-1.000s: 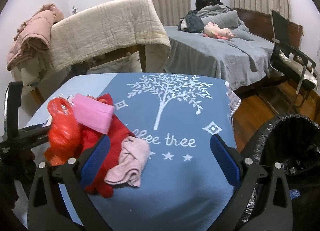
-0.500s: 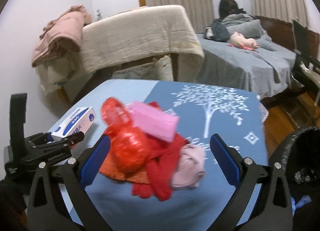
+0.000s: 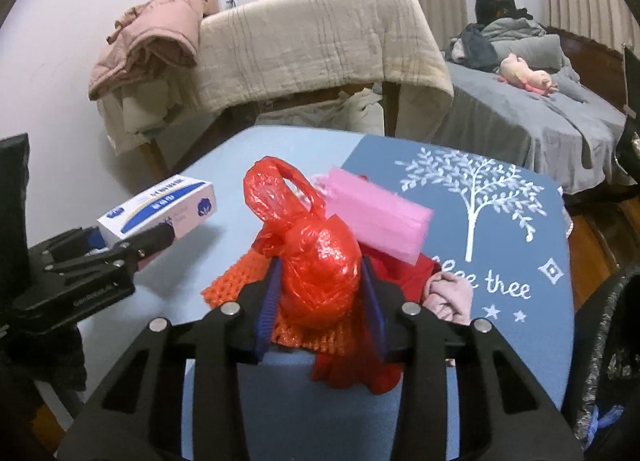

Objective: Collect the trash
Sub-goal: 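Grasp the red plastic bag with the right gripper while the left gripper holds the box, then carry the box and red bag over the bin and open both grippers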

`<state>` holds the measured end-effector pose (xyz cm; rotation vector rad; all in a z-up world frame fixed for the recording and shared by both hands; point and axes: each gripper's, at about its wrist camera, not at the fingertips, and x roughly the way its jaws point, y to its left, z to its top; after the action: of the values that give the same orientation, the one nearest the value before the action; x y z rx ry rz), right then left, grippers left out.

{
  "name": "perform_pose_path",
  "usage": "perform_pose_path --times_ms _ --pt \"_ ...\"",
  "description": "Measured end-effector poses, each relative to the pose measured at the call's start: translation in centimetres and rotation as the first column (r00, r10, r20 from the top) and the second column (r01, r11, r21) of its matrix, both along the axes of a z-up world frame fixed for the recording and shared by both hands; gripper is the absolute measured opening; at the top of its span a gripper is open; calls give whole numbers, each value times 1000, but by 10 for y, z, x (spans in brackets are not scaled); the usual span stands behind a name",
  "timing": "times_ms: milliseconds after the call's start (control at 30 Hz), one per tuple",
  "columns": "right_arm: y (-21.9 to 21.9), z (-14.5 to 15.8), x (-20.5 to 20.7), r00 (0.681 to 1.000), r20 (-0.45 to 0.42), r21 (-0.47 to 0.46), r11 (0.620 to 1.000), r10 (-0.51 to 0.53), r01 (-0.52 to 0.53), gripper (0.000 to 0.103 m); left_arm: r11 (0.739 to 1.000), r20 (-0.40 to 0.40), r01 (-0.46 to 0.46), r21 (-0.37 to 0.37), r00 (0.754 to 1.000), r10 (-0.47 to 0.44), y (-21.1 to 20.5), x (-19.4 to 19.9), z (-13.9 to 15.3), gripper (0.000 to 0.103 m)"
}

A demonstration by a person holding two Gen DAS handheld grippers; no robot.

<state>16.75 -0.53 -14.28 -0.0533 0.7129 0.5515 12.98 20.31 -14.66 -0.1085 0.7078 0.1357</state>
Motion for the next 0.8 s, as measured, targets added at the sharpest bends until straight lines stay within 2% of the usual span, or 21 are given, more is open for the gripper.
perform_pose_path --times_ms 433,800 --pt "-63 56 -27 991 84 81 992 -99 92 37 993 78 115 -10 990 -114 -53 -11 40 56" --pt "-146 70 -52 962 120 88 968 -246 237 37 956 140 293 -23 948 -287 -136 -9 67 56"
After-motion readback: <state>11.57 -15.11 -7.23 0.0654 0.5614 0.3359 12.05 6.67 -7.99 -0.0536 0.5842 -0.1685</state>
